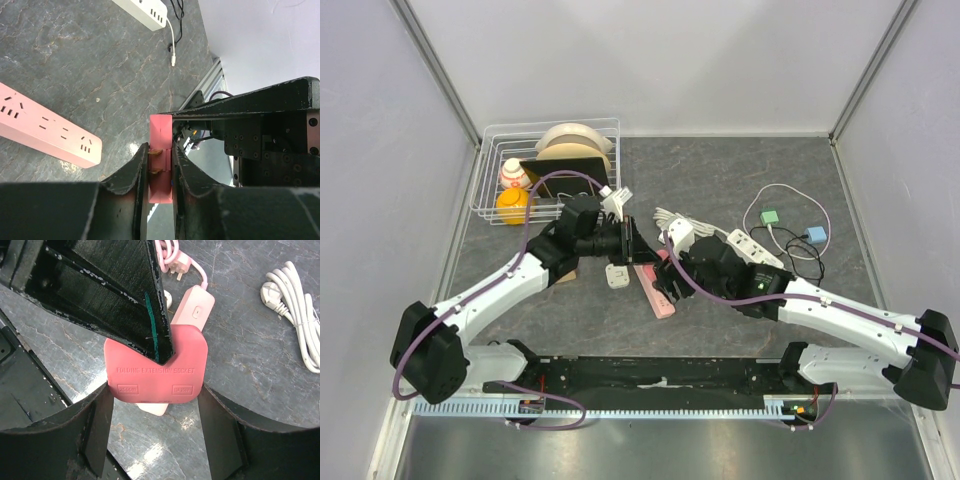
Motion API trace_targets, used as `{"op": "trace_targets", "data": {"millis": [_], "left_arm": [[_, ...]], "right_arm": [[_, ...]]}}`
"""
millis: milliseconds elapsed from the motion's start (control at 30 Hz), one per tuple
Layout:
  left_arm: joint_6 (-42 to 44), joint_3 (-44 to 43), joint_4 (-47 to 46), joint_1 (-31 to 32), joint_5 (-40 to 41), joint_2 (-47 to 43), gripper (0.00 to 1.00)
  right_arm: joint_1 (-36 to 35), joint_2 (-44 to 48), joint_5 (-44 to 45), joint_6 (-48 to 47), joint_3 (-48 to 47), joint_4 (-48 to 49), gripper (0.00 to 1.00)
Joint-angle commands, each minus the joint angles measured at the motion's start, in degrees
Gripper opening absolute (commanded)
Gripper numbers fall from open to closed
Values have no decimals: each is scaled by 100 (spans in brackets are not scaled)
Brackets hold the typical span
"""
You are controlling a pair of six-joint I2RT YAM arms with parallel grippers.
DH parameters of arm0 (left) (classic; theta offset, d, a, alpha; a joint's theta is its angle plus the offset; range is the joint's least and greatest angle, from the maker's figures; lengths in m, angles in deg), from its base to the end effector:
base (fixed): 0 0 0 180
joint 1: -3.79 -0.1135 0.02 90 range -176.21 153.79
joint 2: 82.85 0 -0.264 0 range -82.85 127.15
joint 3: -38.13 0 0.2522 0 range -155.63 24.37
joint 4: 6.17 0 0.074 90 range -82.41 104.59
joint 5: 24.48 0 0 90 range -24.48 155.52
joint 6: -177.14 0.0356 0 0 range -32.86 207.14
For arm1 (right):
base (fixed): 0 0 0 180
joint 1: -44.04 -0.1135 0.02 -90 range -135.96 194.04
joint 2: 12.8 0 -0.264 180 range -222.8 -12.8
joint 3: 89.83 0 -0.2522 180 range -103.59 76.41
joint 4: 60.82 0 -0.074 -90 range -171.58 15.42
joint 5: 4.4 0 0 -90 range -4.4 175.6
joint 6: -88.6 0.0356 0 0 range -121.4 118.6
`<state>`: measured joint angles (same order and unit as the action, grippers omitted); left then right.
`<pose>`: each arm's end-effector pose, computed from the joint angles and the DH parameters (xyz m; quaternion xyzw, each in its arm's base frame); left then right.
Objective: Insert the plug
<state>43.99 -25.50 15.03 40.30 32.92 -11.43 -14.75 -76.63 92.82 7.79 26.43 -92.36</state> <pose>0.2110 -0.1801 0.2792 0.0943 0.8338 -0.4978 0.2193 0.1328 0.2105 0.2927 -0.3376 0.8038 0.2265 0.4342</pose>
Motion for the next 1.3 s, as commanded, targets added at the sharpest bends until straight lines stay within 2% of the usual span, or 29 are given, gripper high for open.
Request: {"op": "trace_targets", "data": {"millis": [0, 33, 100, 200, 433, 533, 700, 800, 900, 1067, 1267], "left_arm": [[18, -58, -278, 67, -72, -189, 2], [9, -32, -305, 58, 68, -224, 2], [-17, 3, -427, 49, 262, -400, 2], [-219, 248, -725, -3, 789, -769, 2], [-1387, 1696, -2517, -372, 2168, -1973, 2], [-1818, 2181, -3274, -382, 2503, -2360, 2], [-2600, 2815, -4591, -382, 2724, -2650, 2], [-2926, 3035, -5084, -382, 2689, -2642, 2], [-3190, 3062, -5375, -382, 2496, -2493, 2], [-3515, 3080, -5903, -373, 2311, -2317, 2], [-3533, 3053, -5991, -373, 2258, -2299, 2]], "right_arm": [[-45, 116, 191, 126, -144, 310, 76], [-37, 160, 287, 196, -118, 336, 88], [-37, 336, 376, 302, -39, 442, 98], [7, 608, 455, 574, 49, 669, 98], [489, 1136, 43, 1690, 462, 1890, 98], [762, 1171, -379, 2401, 690, 2558, 98], [1079, 1058, -1291, 3806, 1393, 4403, 98], [1124, 689, -1583, 4081, 1482, 5055, 98], [1124, 276, -1865, 4380, 1482, 5661, 95], [1115, -129, -2014, 4793, 1543, 6373, 79], [1115, -208, -1927, 4838, 1526, 6559, 66]]}}
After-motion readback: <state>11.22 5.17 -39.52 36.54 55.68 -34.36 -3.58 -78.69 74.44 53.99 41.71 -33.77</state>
